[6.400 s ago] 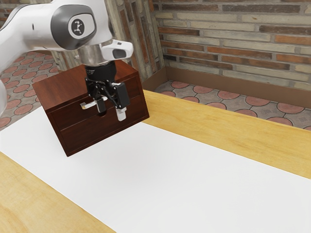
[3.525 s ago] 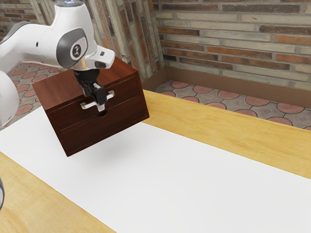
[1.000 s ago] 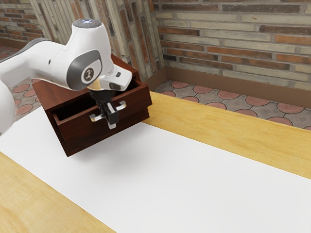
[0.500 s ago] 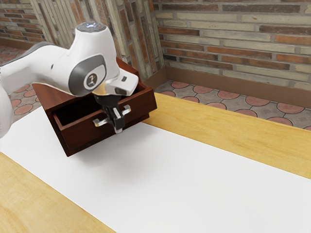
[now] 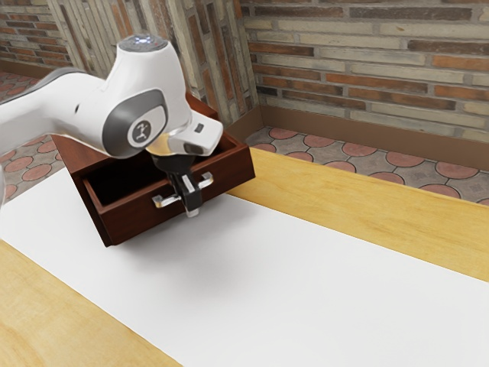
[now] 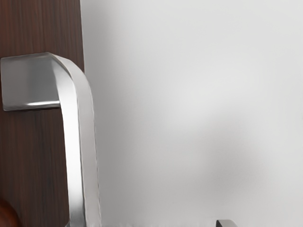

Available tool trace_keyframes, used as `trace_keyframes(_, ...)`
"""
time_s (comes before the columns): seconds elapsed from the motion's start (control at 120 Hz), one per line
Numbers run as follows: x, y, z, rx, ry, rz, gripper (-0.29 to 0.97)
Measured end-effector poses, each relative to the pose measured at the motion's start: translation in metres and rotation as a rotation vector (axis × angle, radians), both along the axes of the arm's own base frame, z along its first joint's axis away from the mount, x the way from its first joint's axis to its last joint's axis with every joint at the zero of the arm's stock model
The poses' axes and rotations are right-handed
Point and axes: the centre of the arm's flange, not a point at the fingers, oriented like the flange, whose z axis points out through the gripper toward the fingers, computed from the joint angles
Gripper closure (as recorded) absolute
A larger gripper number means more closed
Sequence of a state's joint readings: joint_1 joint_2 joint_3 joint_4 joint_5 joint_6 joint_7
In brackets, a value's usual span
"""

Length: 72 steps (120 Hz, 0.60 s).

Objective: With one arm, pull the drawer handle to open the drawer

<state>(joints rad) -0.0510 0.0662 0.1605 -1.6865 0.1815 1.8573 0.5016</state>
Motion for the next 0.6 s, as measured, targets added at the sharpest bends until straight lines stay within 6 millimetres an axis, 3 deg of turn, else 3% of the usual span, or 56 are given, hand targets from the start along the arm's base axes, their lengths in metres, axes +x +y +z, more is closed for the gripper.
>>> trace_keyframes(0.475, -0.009, -0.028, -0.004, -0.009, 0.008, -0.018, 0.35)
trace_keyframes(0.6, -0.01, -0.033, -0.003, -0.012, 0.005, -0.02, 0.21)
